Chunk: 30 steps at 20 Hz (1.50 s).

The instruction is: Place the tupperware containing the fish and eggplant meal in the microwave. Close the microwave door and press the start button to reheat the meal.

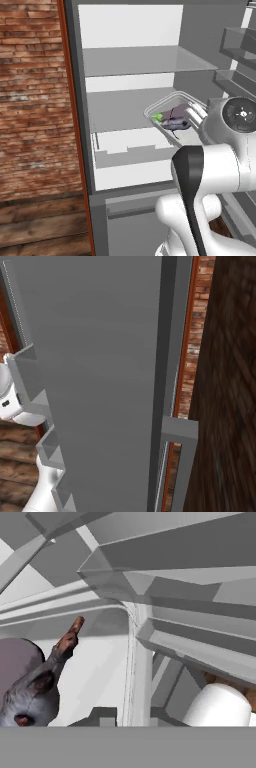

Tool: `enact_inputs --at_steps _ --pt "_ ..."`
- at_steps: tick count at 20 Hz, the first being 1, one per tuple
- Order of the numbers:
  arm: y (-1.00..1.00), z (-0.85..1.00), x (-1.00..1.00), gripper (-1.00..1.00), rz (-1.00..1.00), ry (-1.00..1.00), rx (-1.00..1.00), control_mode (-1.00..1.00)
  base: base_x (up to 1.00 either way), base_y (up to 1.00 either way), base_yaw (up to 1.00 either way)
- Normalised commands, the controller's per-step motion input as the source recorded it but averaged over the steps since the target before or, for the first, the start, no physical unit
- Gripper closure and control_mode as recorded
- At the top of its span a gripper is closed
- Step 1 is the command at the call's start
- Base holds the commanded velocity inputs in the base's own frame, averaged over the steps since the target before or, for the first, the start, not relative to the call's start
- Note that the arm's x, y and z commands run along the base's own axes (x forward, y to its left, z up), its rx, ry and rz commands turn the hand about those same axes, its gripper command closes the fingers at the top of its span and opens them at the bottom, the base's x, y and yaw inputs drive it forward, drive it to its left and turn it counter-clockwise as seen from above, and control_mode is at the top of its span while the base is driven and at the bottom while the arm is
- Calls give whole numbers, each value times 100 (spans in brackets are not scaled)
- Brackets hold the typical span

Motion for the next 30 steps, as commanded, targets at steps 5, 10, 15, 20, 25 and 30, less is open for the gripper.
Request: enact_inputs --at_steps 5,10,15,20,25,30 --pt "0 0 0 100 -6 -1 0 -100 0 0 0" --pt "0 0 0 100 0 0 0 -100 0 0 0" --pt "3 0 0 100 2 0 0 -100 0 0 0" --pt "8 0 -1 100 5 0 0 100 -16 11 14" --pt "0 0 0 100 0 0 0 100 -51 33 41" --pt "0 0 0 100 0 0 0 100 -42 70 63"
